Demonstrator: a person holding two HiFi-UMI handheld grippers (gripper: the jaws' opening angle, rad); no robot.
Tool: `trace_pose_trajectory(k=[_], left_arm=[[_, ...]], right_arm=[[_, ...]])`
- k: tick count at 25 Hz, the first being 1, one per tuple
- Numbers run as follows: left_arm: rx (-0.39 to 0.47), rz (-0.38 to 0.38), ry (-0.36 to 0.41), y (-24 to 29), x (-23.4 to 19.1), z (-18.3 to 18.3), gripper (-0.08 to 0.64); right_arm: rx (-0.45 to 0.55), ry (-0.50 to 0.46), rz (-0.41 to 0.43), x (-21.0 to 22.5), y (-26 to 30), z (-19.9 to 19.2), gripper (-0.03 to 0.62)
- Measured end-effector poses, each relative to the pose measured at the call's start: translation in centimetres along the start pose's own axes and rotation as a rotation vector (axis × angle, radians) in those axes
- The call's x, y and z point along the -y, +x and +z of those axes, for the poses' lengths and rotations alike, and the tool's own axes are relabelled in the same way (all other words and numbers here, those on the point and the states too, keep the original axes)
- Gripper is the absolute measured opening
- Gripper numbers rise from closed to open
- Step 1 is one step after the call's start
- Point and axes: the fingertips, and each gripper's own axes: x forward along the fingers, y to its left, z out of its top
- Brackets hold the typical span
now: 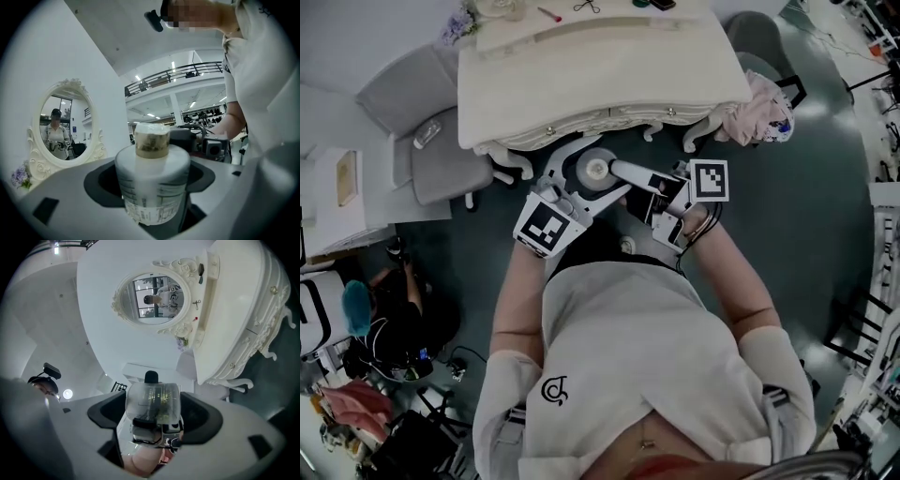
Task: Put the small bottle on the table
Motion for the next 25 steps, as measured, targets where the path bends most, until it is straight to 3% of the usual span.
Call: trace_pose_trajectory(k=[4, 17, 25], left_arm=[[-0.004, 0.029, -0.008, 0.6, -1.6, 0.1, 0.35], [-0.027, 0.014, -0.05, 8.3, -20.4, -6.1, 0.35], [-0.071, 0.014, -0.105, 10.8, -27.2, -10.5, 0.35]], right_arm=[[-0.008, 0.002, 0.007, 0.2, 0.7, 1.6, 0.362], [-0.002, 0.053, -0.001, 8.5, 8.9, 19.1, 0.362], [-0.001, 0.114, -0.021, 13.7, 12.1, 24.9, 0.362]])
